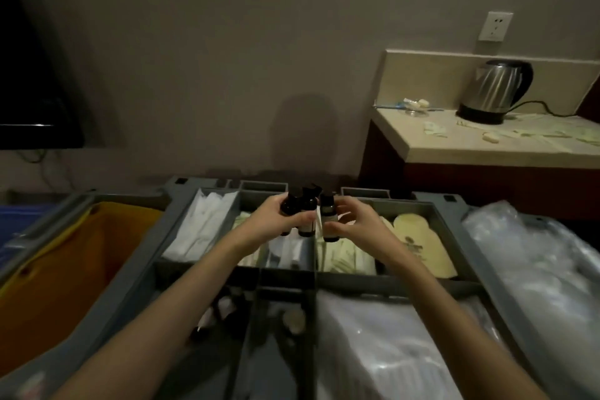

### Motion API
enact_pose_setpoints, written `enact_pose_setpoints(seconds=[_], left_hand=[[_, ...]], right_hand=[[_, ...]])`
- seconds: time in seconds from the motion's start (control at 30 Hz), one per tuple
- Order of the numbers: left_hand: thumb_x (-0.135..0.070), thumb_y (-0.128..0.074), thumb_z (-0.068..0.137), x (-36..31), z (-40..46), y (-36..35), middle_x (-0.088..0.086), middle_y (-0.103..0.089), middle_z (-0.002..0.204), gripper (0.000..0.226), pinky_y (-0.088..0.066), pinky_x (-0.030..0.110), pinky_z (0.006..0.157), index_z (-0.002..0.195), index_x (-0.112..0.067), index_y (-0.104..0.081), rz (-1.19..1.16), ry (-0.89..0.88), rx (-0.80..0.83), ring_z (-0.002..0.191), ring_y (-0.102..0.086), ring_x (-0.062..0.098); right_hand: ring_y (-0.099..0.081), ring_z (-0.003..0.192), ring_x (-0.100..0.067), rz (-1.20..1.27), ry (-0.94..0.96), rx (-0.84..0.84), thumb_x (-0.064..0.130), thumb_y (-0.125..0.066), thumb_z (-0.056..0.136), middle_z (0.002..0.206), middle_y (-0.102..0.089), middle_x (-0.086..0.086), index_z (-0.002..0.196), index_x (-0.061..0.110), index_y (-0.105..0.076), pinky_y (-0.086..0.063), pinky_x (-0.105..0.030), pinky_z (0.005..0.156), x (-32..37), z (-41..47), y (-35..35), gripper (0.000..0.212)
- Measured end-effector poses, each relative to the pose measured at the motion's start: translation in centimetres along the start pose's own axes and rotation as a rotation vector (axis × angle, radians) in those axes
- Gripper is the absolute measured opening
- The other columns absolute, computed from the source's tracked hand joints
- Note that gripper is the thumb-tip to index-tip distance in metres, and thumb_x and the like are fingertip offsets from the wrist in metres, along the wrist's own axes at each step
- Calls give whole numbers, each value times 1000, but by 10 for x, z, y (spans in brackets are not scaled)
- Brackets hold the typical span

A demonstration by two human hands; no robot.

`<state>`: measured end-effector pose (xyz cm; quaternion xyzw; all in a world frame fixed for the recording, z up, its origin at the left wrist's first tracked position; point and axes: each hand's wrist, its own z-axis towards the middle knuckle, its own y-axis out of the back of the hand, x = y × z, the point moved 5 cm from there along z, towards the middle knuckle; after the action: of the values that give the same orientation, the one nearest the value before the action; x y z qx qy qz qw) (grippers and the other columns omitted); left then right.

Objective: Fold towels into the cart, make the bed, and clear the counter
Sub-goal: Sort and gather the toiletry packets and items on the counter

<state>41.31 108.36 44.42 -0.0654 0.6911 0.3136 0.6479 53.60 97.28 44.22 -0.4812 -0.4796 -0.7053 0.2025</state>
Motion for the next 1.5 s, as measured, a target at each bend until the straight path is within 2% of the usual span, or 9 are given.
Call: enact_pose_setpoints(seconds=[0.1,0.27,0.37,0.5,0.7,0.93,1.2,1.33,1.5], left_hand=[[-24,-67,87,18,-44,23,-16,-63,66,21,-39,10,51,106,-17,-65,-1,13,2,57,-54,-4],[-23,-69,85,56,-101,60,-1,-70,97,23,-51,14,71,107,-20,-63,-12,47,-38,85,-65,3],[-20,-70,84,81,-124,73,-6,-69,93,20,-48,11,68,103,-20,-64,-18,52,-51,82,-65,-4],[-17,-69,85,114,-147,85,-10,-67,92,21,-46,11,69,105,-21,-63,-62,89,-128,83,-63,-6],[-14,-70,84,152,-161,90,-8,-67,95,22,-46,10,69,102,-23,-62,-146,154,-202,89,-61,-2],[-12,-74,79,188,-167,88,1,-68,100,28,-48,21,77,105,-17,-64,-162,239,-231,98,-62,15],[0,-78,72,197,-170,88,-3,-68,95,36,-45,16,78,100,-19,-65,-217,238,-204,91,-62,4],[1,-77,72,198,-172,85,-9,-66,100,39,-41,5,76,106,-14,-66,-143,217,-130,93,-57,-5],[0,-76,74,201,-175,85,-9,-65,101,41,-41,7,79,109,-17,-64,-99,224,-82,96,-57,-2]], right_hand=[[-60,77,4,2,-24,31,13,-68,85,94,-60,12,106,25,-54,-46,-7,56,9,-27,-45,29],[-66,87,-7,4,-54,79,8,-68,84,105,-64,-3,122,20,-50,-56,-21,68,18,-49,-113,43],[-64,91,-5,-33,-35,128,8,-67,84,106,-63,-2,128,25,-46,-53,-16,66,19,-52,-145,51],[-63,97,-11,-129,-29,146,12,-72,81,107,-64,0,116,29,-50,-55,-30,85,14,-52,-174,45],[-57,98,-17,-395,-58,137,34,-75,73,102,-59,5,105,39,-48,-53,-43,85,-7,-48,-195,42],[-43,105,-15,-629,3,264,45,-72,75,100,-49,10,100,35,-48,-26,-33,90,-6,-46,-212,36],[-32,122,-29,-728,-11,309,42,-71,78,126,-45,-4,120,29,-47,-21,-41,103,-6,-54,-221,50],[-36,121,-20,-693,16,318,45,-72,75,123,-51,5,116,34,-49,-20,-40,101,-5,-52,-222,49],[-34,118,-12,-610,121,265,45,-70,78,117,-55,13,116,35,-53,-19,-37,96,15,-51,-232,43]])
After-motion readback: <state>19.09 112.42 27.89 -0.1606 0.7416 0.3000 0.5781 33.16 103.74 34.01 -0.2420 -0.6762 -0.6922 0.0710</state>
